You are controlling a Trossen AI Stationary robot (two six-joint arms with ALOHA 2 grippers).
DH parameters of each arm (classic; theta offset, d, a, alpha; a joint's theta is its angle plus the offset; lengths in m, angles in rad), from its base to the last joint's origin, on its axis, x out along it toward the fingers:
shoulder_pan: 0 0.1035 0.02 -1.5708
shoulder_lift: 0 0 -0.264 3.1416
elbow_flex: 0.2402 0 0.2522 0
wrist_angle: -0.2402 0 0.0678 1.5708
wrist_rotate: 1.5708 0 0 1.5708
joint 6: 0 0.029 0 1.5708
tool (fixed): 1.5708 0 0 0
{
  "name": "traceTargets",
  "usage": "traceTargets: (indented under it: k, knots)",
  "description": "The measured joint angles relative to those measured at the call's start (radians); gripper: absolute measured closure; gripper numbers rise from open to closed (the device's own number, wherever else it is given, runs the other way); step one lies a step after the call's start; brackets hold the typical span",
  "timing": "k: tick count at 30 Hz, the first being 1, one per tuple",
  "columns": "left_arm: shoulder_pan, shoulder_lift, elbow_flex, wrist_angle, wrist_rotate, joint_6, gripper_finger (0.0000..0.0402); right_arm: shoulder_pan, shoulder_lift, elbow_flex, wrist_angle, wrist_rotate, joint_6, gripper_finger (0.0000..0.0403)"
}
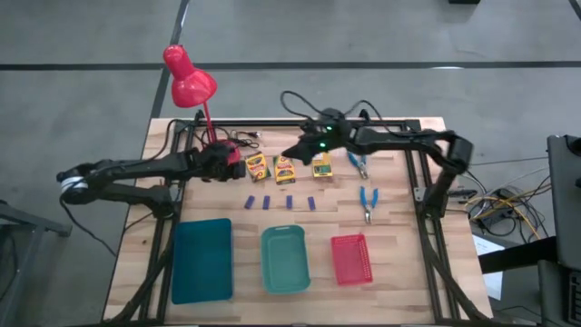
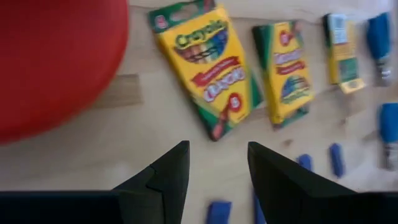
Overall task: Pick & Place School Supplies
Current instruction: Adjust the middle crayon box
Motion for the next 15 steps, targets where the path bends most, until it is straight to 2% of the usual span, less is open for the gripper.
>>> traceTargets:
  k: [3,10,15]
  knots:
    - [0.014,0.0,-0.04,0.073,0.044,-0.017,0.0234,0.0,0.088,0.105,-0.068,-0.01,-0.002,0.0335]
    - [0.015,0.003,-0.055,0.102,0.041,-0.02,0.0234,-0.007,0.254,0.327,-0.298,-0.029,-0.016,0.0335]
    - [0.015,0.003,-0.053,0.131,0.033,-0.027,0.0234,-0.01,0.341,0.458,-0.402,-0.048,-0.031,0.0335]
